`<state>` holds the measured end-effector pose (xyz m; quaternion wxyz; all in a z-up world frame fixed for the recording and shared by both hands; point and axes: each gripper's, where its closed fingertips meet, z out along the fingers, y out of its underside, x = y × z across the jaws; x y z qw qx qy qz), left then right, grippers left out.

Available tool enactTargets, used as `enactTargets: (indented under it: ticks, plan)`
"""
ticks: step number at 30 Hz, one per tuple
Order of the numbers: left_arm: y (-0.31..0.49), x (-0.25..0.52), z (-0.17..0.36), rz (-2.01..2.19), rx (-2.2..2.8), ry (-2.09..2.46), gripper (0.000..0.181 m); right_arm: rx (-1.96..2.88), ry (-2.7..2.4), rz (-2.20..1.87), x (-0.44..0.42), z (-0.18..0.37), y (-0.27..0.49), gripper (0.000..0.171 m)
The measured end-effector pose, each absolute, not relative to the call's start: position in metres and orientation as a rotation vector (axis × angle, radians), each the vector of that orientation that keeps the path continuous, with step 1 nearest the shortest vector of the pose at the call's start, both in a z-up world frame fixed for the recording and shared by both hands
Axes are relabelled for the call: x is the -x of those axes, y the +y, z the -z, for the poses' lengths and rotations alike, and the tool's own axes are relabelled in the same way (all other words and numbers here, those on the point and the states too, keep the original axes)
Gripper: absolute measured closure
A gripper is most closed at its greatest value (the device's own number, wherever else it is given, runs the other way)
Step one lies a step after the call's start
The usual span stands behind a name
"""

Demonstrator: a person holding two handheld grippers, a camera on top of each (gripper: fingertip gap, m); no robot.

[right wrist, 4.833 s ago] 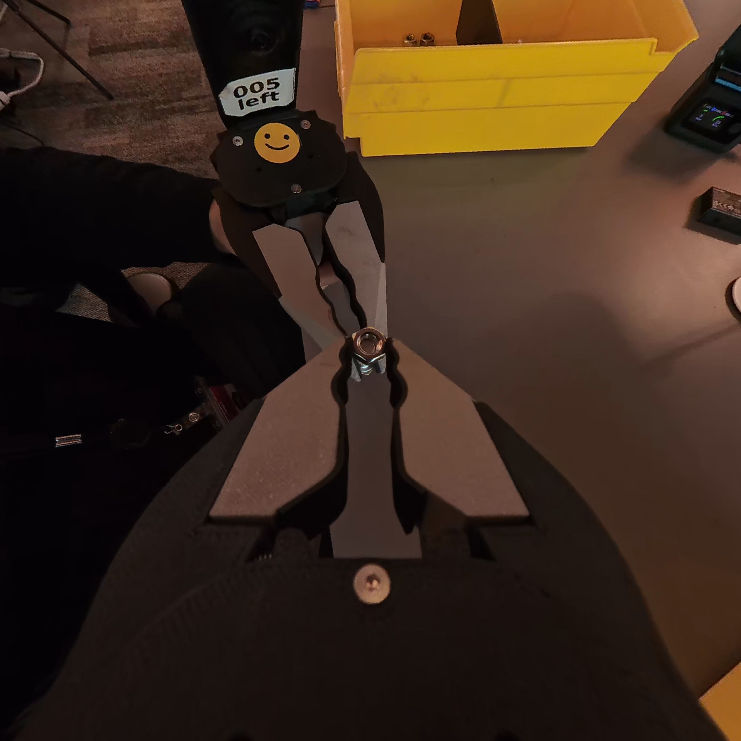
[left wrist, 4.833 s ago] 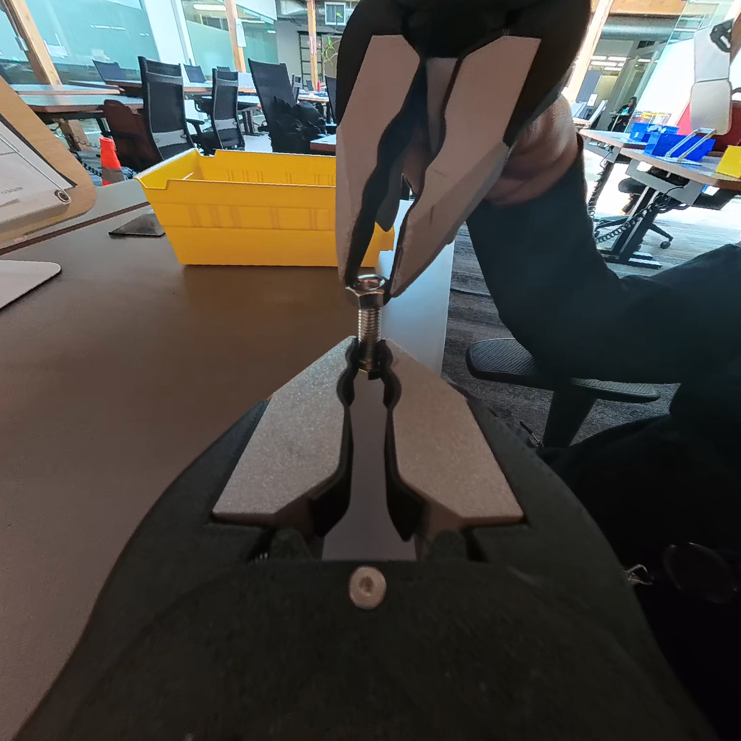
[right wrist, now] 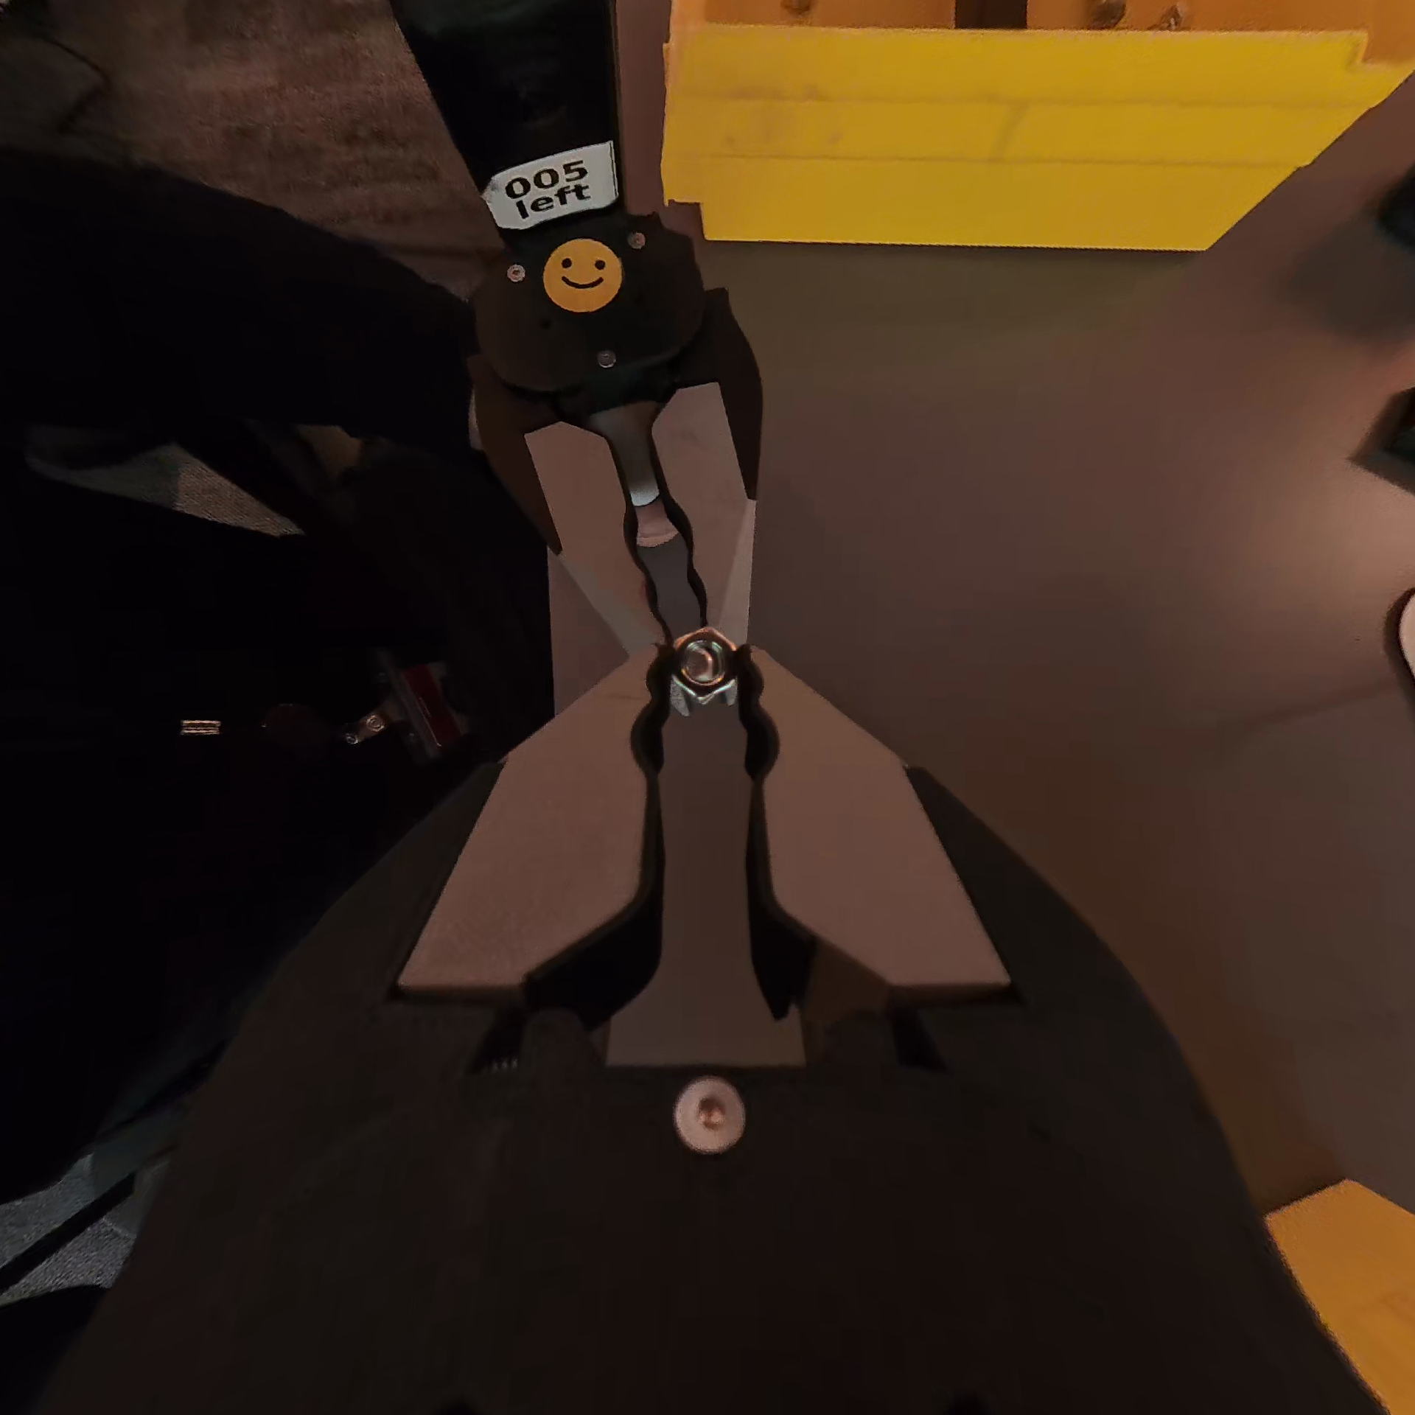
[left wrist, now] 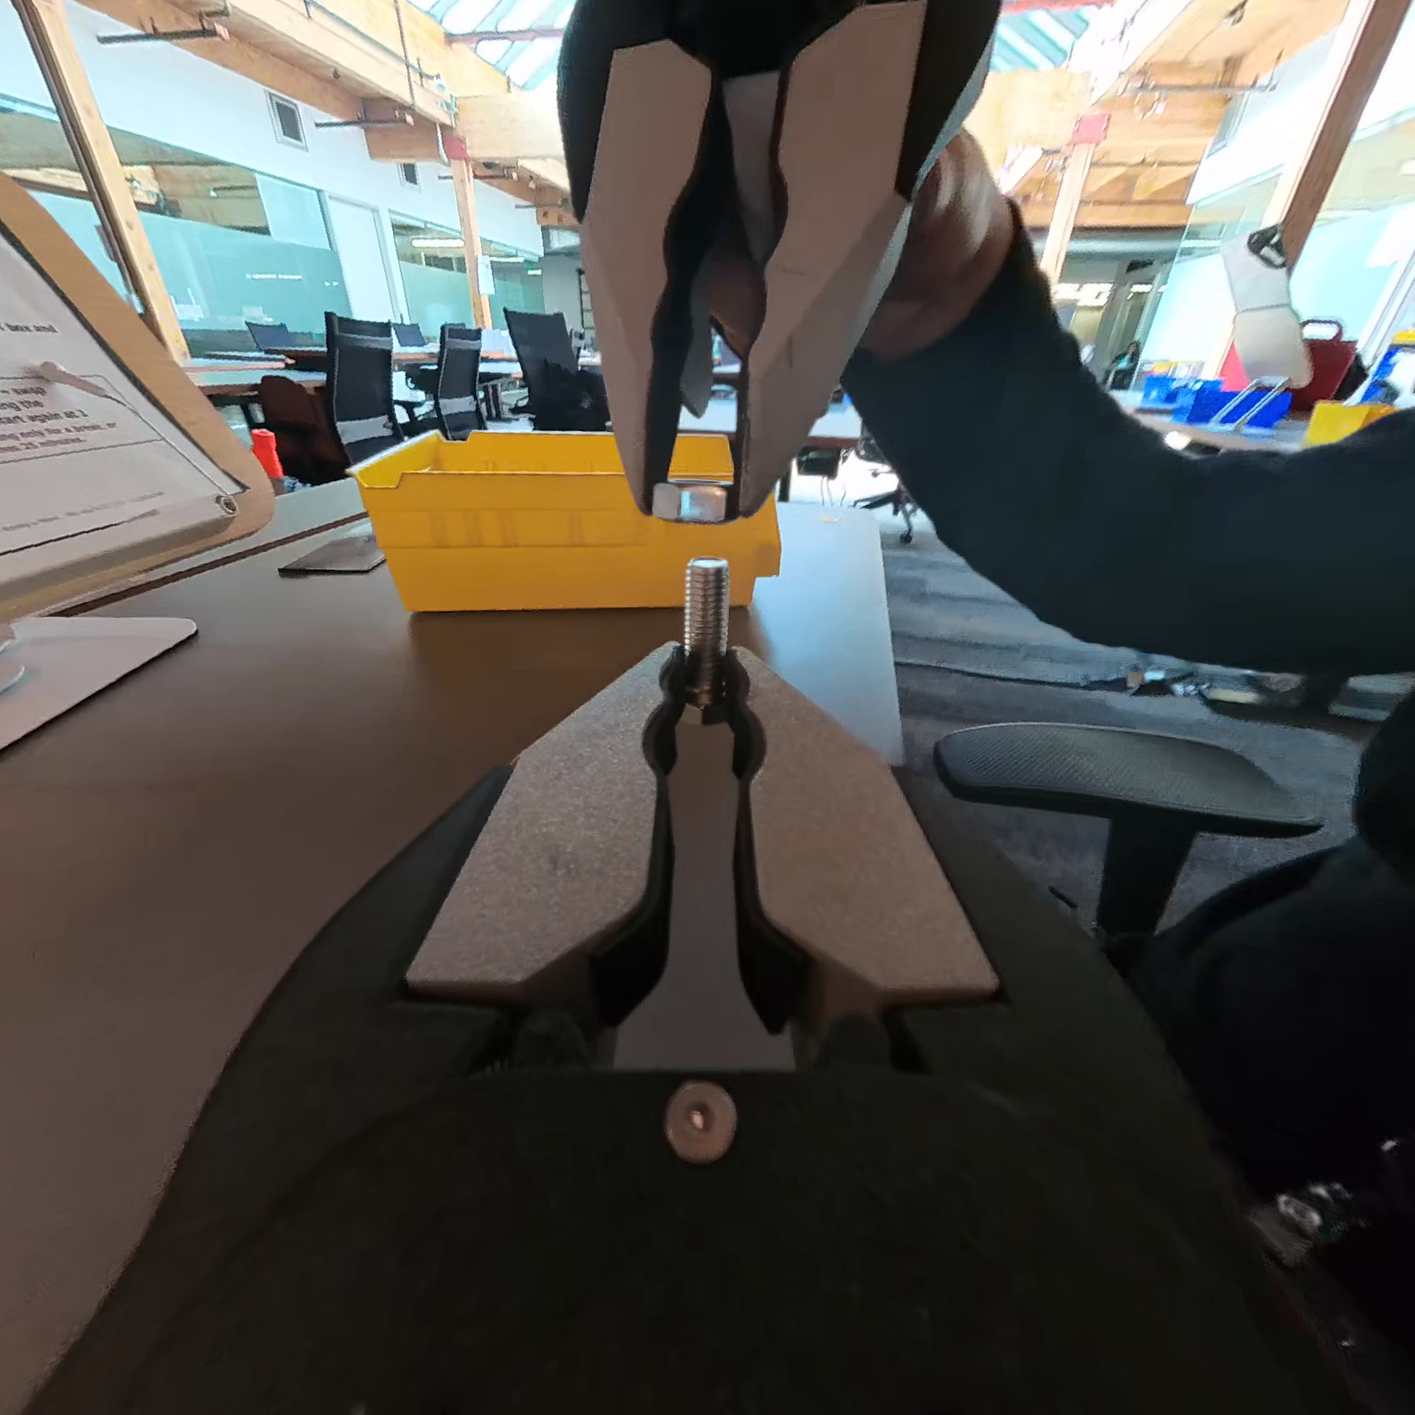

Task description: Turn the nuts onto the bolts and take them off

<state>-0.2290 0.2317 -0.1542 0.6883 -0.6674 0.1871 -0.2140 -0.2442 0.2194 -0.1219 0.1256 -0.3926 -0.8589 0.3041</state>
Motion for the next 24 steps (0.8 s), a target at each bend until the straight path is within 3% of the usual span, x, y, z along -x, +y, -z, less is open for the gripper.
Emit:
enactTargets:
  ticks: [24]
  plan:
    - [0.233,0.235,0.154,0.469,1.503,0.363,0.174,1.184,-2.589,-0.702,0.250,0.131,0.217,0.158]
